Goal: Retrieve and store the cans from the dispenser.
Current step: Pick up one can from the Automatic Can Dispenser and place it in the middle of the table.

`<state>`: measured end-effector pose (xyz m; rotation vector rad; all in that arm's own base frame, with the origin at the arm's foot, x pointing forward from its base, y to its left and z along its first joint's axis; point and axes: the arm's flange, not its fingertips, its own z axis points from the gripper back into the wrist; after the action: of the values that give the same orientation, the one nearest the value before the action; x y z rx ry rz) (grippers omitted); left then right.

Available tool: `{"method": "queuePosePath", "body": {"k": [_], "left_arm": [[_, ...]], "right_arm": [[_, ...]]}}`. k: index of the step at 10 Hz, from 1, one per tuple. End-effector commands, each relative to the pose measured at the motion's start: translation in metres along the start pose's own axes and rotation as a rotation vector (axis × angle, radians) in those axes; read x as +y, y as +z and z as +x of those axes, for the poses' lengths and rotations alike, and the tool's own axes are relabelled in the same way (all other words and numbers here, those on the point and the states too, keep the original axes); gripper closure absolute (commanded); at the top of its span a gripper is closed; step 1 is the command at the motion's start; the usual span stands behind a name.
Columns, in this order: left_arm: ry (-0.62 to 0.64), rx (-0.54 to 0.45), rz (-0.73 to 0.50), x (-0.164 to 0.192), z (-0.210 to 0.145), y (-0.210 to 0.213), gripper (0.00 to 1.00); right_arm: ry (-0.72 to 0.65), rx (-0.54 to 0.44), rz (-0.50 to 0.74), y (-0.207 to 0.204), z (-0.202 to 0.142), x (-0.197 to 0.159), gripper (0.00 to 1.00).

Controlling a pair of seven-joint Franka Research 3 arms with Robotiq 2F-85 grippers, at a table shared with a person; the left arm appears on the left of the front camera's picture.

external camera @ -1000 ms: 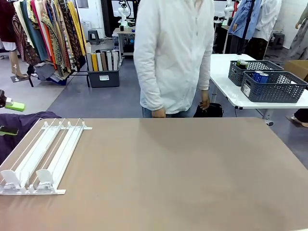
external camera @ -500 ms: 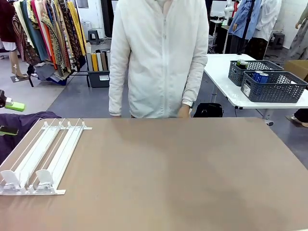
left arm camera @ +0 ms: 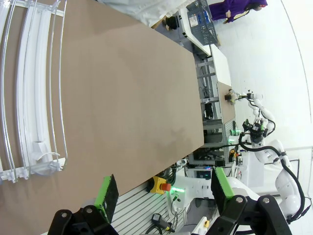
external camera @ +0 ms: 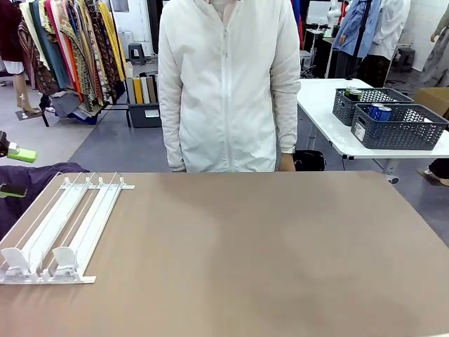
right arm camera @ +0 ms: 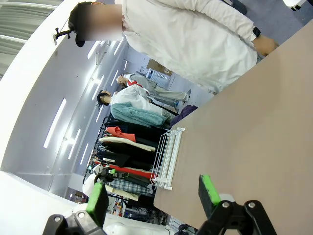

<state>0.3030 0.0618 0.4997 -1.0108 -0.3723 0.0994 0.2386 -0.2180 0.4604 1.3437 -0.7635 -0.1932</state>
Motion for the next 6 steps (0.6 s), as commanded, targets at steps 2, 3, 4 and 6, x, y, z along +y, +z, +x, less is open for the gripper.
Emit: {"method": "queuePosePath", "body": {"k": [2,3,4,6], "left_arm": [[-0.016,-0.005,-0.019,-0.0001,-0.0009,0.0009,0.0],[-0.016,-0.005,-0.019,-0.0001,-0.0009,0.0009,0.0],[-0.016,-0.005,-0.019,-0.0001,-0.0009,0.0009,0.0],[-0.016,-0.005,-0.019,-0.0001,-0.0009,0.0009,0.0]], "right_arm": [[0.017,-0.019,0.022,-0.0025,0.0037,0.0027,0.0],[0.017,-0.019,0.022,-0.0025,0.0037,0.0027,0.0],[0.017,-0.019,0.022,-0.0025,0.0037,0.0027,0.0],[0.017,-0.019,0.022,-0.0025,0.0037,0.0027,0.0]]}}
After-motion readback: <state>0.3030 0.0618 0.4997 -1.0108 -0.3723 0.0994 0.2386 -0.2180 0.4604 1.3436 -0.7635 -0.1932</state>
